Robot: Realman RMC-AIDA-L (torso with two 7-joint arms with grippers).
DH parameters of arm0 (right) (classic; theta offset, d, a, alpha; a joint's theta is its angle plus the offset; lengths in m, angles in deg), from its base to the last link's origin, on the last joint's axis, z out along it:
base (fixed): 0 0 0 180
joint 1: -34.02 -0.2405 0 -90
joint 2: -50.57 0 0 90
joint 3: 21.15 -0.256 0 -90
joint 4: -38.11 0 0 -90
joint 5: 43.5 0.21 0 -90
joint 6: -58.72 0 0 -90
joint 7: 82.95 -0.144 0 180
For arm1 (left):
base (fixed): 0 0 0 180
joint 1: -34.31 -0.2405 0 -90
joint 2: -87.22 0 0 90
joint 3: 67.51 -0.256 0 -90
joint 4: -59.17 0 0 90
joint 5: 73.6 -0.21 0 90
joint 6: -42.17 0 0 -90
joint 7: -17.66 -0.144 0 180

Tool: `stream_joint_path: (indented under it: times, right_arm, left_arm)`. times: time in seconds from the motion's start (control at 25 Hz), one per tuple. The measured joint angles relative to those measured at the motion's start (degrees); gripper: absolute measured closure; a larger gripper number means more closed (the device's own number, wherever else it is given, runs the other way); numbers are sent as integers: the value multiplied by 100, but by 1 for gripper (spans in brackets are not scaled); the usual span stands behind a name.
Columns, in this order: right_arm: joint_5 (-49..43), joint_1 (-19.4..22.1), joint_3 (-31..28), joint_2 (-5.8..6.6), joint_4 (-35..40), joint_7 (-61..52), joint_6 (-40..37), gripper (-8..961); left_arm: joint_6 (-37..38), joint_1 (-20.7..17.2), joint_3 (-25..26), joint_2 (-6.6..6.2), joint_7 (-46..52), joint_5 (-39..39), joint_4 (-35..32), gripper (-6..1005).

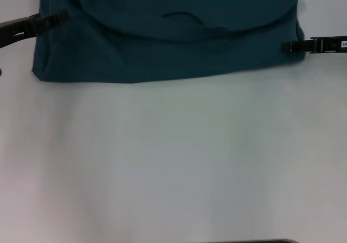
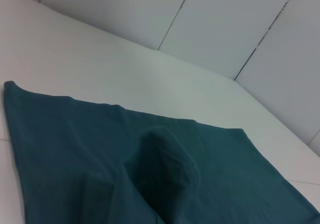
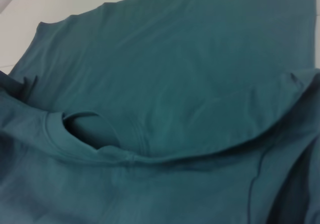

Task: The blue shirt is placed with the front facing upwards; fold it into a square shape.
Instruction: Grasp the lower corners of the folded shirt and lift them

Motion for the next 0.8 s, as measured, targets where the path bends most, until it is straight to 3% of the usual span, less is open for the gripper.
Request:
stream_joint_path:
  times: [0.4,0.6,0.72,0.8]
  right_arm:
    - [-4,-135,132,-97,-190,12,298,240]
    - [-1,-135,141,-87,-190,11,264,383]
    - [-2,-134,141,-55,-203,10,236,631]
    - [-2,-129,141,-46,-213,10,252,667]
  left_arm:
    - [1,16,-4,2,-93,0,-46,125]
    - [0,8,-3,2,-95,1,-44,124]
    - [-1,4,-13,2,-95,1,-48,124]
    - [-27,4,-102,-3,-95,-2,-63,123]
